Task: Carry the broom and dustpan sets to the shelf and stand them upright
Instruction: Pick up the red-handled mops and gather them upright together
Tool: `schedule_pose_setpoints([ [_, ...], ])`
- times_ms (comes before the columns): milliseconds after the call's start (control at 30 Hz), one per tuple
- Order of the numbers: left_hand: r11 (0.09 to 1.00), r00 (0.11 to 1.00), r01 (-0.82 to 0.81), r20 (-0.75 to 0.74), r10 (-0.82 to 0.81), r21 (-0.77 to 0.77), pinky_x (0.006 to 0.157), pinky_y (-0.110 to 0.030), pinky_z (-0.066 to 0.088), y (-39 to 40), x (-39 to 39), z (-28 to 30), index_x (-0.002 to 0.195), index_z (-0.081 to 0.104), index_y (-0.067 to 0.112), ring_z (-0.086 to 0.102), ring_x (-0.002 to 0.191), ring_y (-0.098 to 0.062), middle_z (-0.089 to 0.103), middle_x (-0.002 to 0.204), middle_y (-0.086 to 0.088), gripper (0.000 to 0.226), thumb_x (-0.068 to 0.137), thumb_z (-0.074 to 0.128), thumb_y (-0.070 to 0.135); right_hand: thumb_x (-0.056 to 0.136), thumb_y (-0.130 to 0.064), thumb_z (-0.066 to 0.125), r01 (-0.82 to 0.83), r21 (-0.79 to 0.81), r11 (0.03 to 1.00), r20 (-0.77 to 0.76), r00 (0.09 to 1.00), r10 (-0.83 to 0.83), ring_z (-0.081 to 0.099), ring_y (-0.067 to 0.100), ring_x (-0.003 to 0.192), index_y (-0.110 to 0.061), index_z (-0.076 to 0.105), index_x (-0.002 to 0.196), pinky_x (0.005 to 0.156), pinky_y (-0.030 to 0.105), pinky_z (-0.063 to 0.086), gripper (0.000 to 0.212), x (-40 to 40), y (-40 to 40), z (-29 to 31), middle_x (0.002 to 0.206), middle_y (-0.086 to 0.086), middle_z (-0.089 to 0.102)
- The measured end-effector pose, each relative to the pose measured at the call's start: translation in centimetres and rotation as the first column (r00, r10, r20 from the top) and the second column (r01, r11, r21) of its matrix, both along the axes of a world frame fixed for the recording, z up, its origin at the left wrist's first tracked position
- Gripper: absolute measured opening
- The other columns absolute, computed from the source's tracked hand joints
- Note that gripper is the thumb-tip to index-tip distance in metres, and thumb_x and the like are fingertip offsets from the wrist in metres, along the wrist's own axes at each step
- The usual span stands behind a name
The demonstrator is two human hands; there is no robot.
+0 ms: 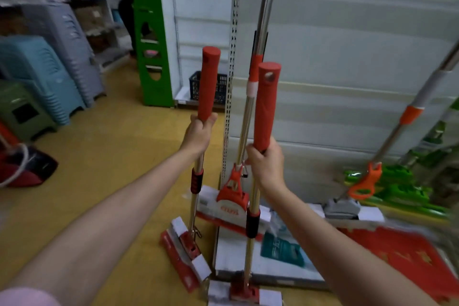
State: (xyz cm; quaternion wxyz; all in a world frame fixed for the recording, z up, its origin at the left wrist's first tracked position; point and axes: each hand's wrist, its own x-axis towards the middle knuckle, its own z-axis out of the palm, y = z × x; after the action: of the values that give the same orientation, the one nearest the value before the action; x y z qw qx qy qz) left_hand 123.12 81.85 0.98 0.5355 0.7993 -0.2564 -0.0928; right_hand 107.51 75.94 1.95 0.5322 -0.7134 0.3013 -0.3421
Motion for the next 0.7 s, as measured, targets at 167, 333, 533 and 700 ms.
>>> schedule_pose_setpoints([
  [167, 0.998, 0.997, -0.054, 0.05, 0.056, -0.033, 0.043, -0.022, 0.035, 2.8, 1.0, 1.3, 0.12, 0.042, -0.004, 0.044, 0.05, -0.013, 0.045, 0.063, 0.004, 0.064, 0.092, 0.032, 0.052, 0.083, -0.005, 0.053, 0.0, -0.033, 0.999, 0.041, 0.999, 0.001, 0.05, 0.012, 0.056, -0.012, 0.047, 0.092, 0.054, 0.028, 0.048, 0.013, 2.1, 3.7, 2.1, 0.071, -0.002, 0.049],
  [333, 0.997, 0.997, -0.076, 0.026, 0.076, -0.006, 0.047, -0.027, 0.032, 7.8, 3.2, 1.4, 0.123, 0.035, 0.005, 0.043, 0.055, -0.014, 0.042, 0.068, 0.003, 0.052, 0.095, 0.029, 0.048, 0.083, -0.005, 0.053, -0.053, -0.081, 0.995, 0.032, 0.998, 0.055, 0.049, 0.012, 0.056, -0.013, 0.047, 0.093, 0.056, 0.029, 0.051, 0.014, 4.6, 7.5, 3.8, 0.071, -0.001, 0.048],
  [533, 0.966, 0.976, -0.189, -0.138, 0.166, -0.175, 0.071, -0.031, 0.038, 12.6, 5.3, 1.3, 0.13, 0.03, 0.01, 0.047, 0.083, -0.016, 0.046, 0.103, -0.003, 0.045, 0.096, 0.035, 0.04, 0.081, -0.006, 0.054, -0.095, -0.073, 0.993, 0.016, 0.995, 0.097, 0.051, 0.015, 0.056, -0.022, 0.044, 0.076, 0.066, 0.038, 0.053, 0.02, 5.3, 10.4, 3.7, 0.066, -0.001, 0.049],
  [700, 0.954, 0.962, -0.178, -0.245, 0.118, -0.241, 0.059, -0.02, 0.035, 14.2, 4.5, 1.5, 0.132, 0.026, 0.008, 0.043, 0.071, -0.004, 0.045, 0.09, 0.005, 0.051, 0.094, 0.039, 0.04, 0.077, -0.004, 0.055, -0.205, -0.039, 0.978, 0.046, 0.977, 0.207, 0.048, 0.013, 0.049, -0.018, 0.044, 0.073, 0.056, 0.032, 0.046, 0.018, 5.5, 13.6, 2.7, 0.057, -0.002, 0.048],
])
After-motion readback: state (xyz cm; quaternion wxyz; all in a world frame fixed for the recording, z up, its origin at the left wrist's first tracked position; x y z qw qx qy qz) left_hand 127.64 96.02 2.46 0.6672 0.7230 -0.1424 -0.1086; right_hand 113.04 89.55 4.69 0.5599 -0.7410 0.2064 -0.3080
